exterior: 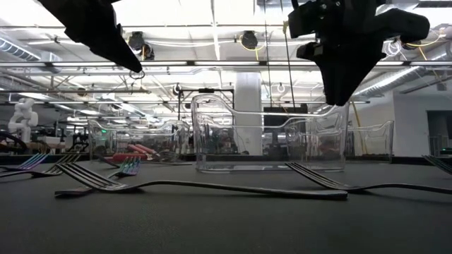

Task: Sort silverware by color (type)
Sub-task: Adjust the transparent bins

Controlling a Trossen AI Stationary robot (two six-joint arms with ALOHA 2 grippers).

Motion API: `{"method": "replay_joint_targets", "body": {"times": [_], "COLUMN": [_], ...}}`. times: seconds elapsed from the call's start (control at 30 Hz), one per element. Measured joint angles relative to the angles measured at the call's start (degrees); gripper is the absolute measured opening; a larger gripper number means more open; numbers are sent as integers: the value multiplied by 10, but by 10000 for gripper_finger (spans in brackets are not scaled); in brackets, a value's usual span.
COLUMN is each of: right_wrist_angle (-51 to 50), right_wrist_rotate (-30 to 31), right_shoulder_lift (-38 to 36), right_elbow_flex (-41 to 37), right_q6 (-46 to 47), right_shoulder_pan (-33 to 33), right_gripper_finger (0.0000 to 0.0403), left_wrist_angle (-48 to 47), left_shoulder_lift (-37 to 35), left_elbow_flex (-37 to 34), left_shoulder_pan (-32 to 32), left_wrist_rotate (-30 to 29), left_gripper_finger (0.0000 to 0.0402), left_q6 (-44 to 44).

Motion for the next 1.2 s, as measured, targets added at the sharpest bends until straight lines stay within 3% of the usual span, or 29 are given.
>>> {"method": "replay_joint_targets", "body": {"times": [0.13, 0.27, 0.5, 0.67, 0.87, 1.2], "right_wrist_angle": [-2, -5, -17, -22, -19, 16], "right_wrist_rotate": [29, 59, 59, 57, 24, -18], "right_shoulder_lift": [0, 0, 0, 0, 0, 0], "right_elbow_flex": [0, 0, 0, -14, -50, -58], "right_q6": [-3, -18, -19, -11, 1, 30], "right_shoulder_pan": [1, 1, -15, -35, -54, -55], "right_gripper_finger": [84, 118, 197, 218, 196, 93], "left_wrist_angle": [0, 0, 0, 0, 0, 0], "left_shoulder_lift": [0, 0, 0, 0, 0, 0], "left_elbow_flex": [0, 0, 0, 0, 0, 0], "left_shoulder_pan": [0, 0, 0, 0, -1, -1], "left_wrist_rotate": [0, 0, 0, 0, 0, 0], "left_gripper_finger": [127, 127, 127, 127, 127, 127], "left_q6": [0, 0, 0, 0, 0, 0]}}
